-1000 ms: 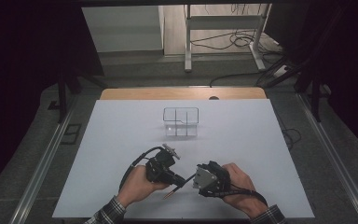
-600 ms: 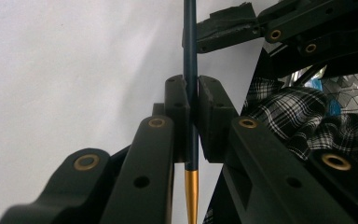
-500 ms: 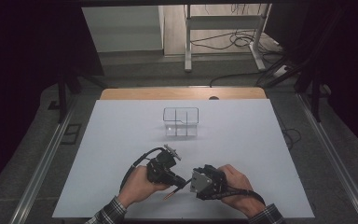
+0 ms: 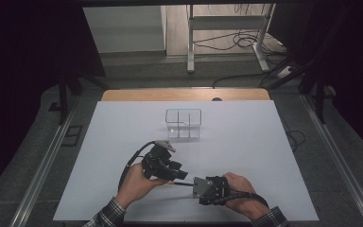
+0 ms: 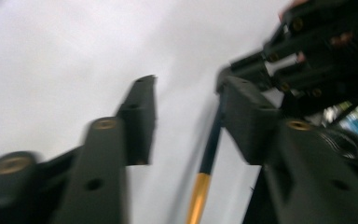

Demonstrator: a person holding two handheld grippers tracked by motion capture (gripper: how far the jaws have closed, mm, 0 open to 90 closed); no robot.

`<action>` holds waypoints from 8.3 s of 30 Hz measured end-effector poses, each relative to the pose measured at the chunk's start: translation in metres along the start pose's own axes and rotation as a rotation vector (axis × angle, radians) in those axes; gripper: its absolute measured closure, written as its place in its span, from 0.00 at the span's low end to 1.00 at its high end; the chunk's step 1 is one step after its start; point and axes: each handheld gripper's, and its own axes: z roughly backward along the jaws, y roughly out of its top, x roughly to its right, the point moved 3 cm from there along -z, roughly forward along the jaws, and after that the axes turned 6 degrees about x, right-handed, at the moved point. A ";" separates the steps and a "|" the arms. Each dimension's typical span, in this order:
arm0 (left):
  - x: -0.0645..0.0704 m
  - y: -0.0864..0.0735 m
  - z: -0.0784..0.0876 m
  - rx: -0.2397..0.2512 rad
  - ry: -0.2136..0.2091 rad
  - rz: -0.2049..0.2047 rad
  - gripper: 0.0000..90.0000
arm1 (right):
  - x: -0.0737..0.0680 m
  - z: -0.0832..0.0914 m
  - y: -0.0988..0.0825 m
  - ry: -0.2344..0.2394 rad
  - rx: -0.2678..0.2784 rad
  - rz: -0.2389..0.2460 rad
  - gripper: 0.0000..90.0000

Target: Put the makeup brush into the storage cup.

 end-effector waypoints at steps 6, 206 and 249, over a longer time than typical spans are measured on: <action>-0.005 0.000 0.006 0.046 0.046 0.008 0.29 | 0.002 0.001 -0.001 -0.008 -0.004 -0.010 0.94; -0.010 -0.015 0.028 0.407 -0.061 0.151 0.93 | 0.017 0.025 -0.035 -0.015 0.156 -0.632 0.34; -0.035 -0.003 0.072 0.442 0.126 0.114 0.93 | 0.007 0.038 -0.060 -0.031 0.128 -0.642 0.14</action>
